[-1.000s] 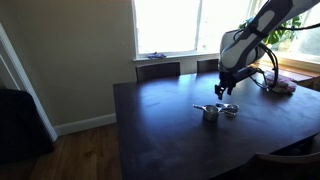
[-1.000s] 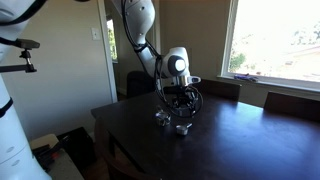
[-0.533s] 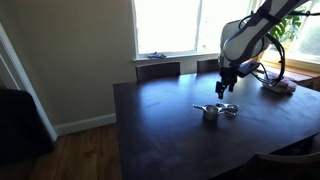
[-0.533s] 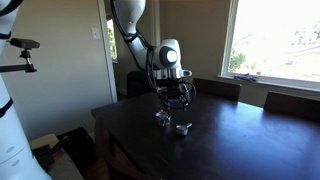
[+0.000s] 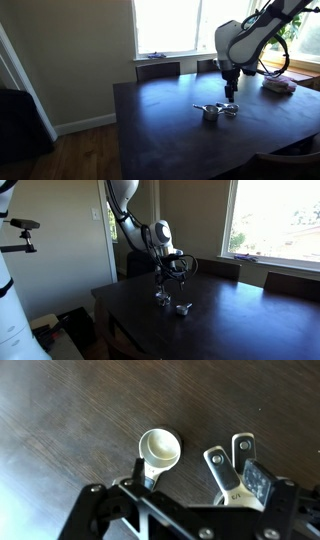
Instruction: Unstack the four measuring cups
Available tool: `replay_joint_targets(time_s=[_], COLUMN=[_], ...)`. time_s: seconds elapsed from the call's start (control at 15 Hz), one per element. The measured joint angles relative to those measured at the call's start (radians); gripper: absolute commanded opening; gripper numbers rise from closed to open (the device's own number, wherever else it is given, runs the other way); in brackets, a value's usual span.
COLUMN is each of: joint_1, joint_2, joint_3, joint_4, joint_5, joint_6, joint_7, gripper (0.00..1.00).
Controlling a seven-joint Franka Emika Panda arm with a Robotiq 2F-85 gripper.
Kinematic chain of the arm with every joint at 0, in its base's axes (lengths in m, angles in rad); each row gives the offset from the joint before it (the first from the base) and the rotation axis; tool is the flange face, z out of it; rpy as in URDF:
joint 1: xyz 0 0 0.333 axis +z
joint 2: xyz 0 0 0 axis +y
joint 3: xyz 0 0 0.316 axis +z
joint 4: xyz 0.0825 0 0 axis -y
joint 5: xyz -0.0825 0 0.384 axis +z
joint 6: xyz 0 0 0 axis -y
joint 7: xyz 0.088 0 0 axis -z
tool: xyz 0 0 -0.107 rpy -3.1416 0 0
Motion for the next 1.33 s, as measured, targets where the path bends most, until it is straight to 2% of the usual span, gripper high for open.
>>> replay_joint_targets(time_s=[0.4, 0.93, 1.33], joint_1=[0.001, -0.001, -0.001], joint_2=[0.004, 0.021, 0.026], joint_3=[0.025, 0.069, 0.128], joint_4=[-0.031, -0.03, 0.002], joint_5=[-0.089, -0.091, -0.063], joint_6=[-0.017, -0.028, 0.038], joint_7=[-0.117, -0.236, -0.252], gripper=[1.0, 1.0, 1.0])
